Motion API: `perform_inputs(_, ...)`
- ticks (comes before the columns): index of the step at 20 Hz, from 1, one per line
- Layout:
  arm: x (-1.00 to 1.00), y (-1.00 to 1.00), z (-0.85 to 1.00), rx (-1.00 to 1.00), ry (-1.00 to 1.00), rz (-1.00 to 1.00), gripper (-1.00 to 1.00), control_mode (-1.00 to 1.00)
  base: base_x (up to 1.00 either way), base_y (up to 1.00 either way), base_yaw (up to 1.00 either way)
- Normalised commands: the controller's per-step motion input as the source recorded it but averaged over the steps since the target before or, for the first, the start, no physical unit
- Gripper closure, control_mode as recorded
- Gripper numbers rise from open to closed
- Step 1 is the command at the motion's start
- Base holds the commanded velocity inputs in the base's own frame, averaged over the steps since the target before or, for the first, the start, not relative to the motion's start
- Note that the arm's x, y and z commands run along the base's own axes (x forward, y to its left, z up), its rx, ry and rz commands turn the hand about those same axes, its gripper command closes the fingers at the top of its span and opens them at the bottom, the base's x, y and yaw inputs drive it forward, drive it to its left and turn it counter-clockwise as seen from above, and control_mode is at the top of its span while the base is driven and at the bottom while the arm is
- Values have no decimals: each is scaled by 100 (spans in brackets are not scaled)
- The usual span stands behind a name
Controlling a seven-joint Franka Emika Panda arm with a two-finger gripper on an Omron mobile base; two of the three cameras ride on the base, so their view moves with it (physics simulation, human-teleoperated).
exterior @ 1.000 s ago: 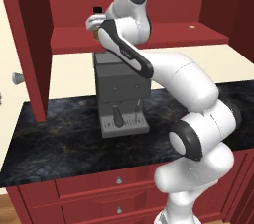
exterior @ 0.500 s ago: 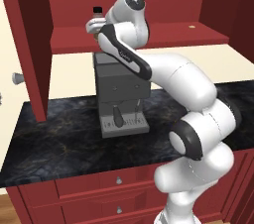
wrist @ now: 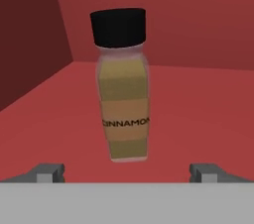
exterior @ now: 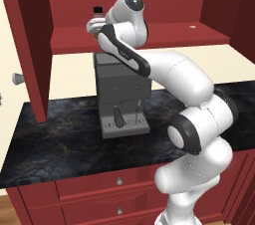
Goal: Pick the cinnamon and honey bottle from the cabinet and place them next to the mug.
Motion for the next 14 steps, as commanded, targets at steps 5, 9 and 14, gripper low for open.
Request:
perform_inputs(5, 13, 2, 0, 0, 0, 0, -100, -100, 0, 0, 0)
perform_inputs(9, 16, 5, 0, 0, 0, 0, -100, -100, 0, 0, 0)
perform_inputs(14, 12, 9, 0, 0, 0, 0, -100, -100, 0, 0, 0)
